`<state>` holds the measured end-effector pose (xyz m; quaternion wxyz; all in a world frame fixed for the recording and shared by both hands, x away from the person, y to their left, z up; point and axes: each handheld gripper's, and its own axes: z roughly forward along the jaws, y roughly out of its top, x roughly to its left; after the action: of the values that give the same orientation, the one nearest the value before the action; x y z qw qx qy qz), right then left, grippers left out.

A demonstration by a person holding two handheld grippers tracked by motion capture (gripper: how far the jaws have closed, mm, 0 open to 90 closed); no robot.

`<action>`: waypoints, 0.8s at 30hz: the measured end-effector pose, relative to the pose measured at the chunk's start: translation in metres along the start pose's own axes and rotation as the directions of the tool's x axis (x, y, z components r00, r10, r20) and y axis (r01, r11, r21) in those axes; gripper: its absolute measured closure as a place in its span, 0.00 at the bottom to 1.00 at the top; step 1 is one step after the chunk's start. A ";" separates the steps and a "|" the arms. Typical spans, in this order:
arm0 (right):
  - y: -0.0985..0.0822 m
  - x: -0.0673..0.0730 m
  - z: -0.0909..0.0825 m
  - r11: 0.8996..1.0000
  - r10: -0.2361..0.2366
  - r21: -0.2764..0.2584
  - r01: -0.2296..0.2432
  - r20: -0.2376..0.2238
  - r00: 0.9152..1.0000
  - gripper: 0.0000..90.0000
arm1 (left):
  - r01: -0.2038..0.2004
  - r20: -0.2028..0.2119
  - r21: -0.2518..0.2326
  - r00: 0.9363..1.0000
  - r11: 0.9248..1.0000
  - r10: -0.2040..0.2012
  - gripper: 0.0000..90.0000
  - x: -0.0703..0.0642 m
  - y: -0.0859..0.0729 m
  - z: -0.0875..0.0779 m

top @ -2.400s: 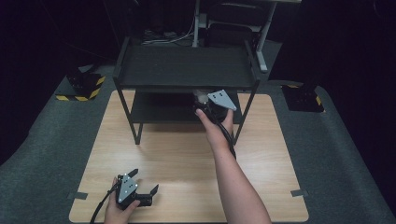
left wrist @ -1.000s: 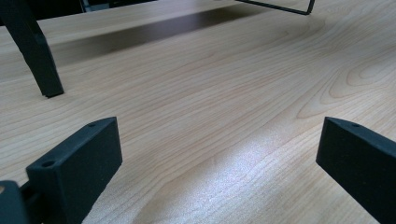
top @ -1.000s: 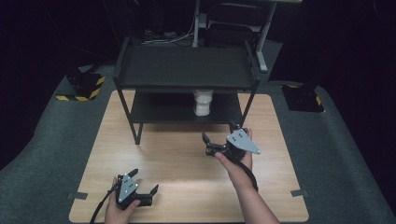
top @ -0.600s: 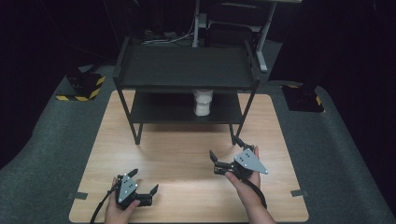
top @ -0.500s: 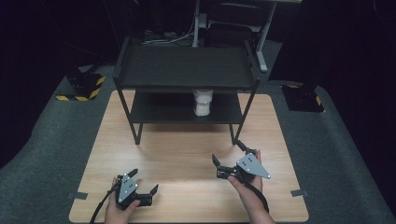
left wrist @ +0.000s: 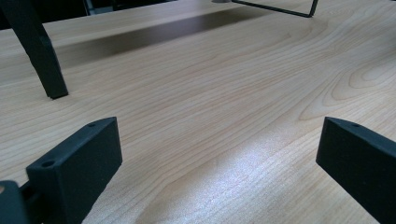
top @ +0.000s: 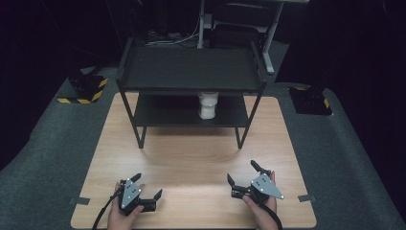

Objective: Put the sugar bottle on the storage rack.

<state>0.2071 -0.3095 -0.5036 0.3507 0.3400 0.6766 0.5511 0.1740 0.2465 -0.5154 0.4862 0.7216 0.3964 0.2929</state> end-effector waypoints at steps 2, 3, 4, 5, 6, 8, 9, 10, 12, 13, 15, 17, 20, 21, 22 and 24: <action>-0.004 -0.001 -0.002 1.000 0.002 0.011 -0.002 0.005 1.000 0.00 | 0.000 0.001 0.000 1.000 1.000 0.000 0.01 0.000 0.000 0.000; -0.006 -0.001 -0.003 1.000 0.002 0.018 -0.003 0.012 1.000 0.00 | 0.000 0.000 0.000 1.000 1.000 0.000 0.01 0.000 0.000 0.000; -0.008 -0.002 -0.004 1.000 0.004 0.023 -0.005 0.015 1.000 0.00 | 0.000 0.000 0.000 1.000 1.000 0.000 0.01 0.000 0.000 0.000; -0.010 -0.002 -0.004 1.000 0.006 0.028 -0.007 0.019 1.000 0.00 | -0.001 0.000 0.000 1.000 1.000 0.001 0.01 0.000 0.000 0.000; -0.011 -0.003 -0.004 0.999 0.010 0.037 -0.011 0.025 1.000 0.00 | -0.001 0.000 0.000 1.000 1.000 0.001 0.01 0.000 0.000 0.000; -0.014 -0.005 -0.005 0.999 0.014 0.047 -0.016 0.034 0.999 0.00 | -0.001 0.001 0.000 1.000 1.000 0.001 0.01 0.000 0.000 0.000; -0.015 -0.005 -0.005 0.998 0.019 0.053 -0.021 0.039 0.999 0.00 | -0.001 0.002 0.000 1.000 1.000 0.001 0.01 0.000 0.000 0.000; -0.017 -0.006 -0.005 0.998 0.025 0.062 -0.028 0.044 0.999 0.00 | -0.002 0.002 0.000 1.000 1.000 0.002 0.01 0.000 0.000 0.000; -0.020 -0.008 -0.006 0.997 0.021 0.078 -0.024 0.045 0.999 0.00 | -0.002 0.001 0.001 1.000 1.000 0.002 0.01 0.000 0.000 0.000; -0.020 -0.009 -0.006 0.996 0.020 0.089 -0.024 0.043 0.999 0.00 | -0.002 0.002 0.001 1.000 1.000 0.002 0.01 0.000 0.000 0.000; -0.020 -0.010 -0.007 0.995 0.028 0.099 -0.033 0.046 0.999 0.00 | -0.002 0.004 0.003 1.000 1.000 0.002 0.01 0.001 0.001 0.000; -0.019 -0.011 -0.008 0.994 0.019 0.110 -0.024 0.042 0.999 0.00 | -0.002 0.006 0.006 1.000 1.000 0.002 0.01 0.001 0.001 0.001; -0.016 -0.012 -0.006 0.988 0.023 0.150 -0.028 0.032 0.999 0.00 | 0.001 0.010 0.008 1.000 1.000 -0.001 0.01 0.001 0.002 0.001; -0.015 -0.012 -0.006 0.987 0.021 0.158 -0.026 0.032 0.999 0.00 | 0.001 0.010 0.009 1.000 1.000 -0.002 0.01 0.001 0.002 0.001; -0.014 -0.012 -0.006 0.985 0.021 0.168 -0.026 0.032 0.999 0.00 | 0.001 0.010 0.012 1.000 1.000 -0.001 0.01 0.001 0.002 0.001; -0.012 -0.012 -0.005 0.982 0.020 0.188 -0.025 0.027 0.999 0.00 | 0.002 0.011 0.014 1.000 1.000 -0.002 0.01 0.002 0.003 0.002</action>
<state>0.2084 -0.3238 -0.5134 0.3190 0.3863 0.7174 0.4841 0.1769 0.2465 -0.5133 0.4835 0.7261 0.3966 0.2858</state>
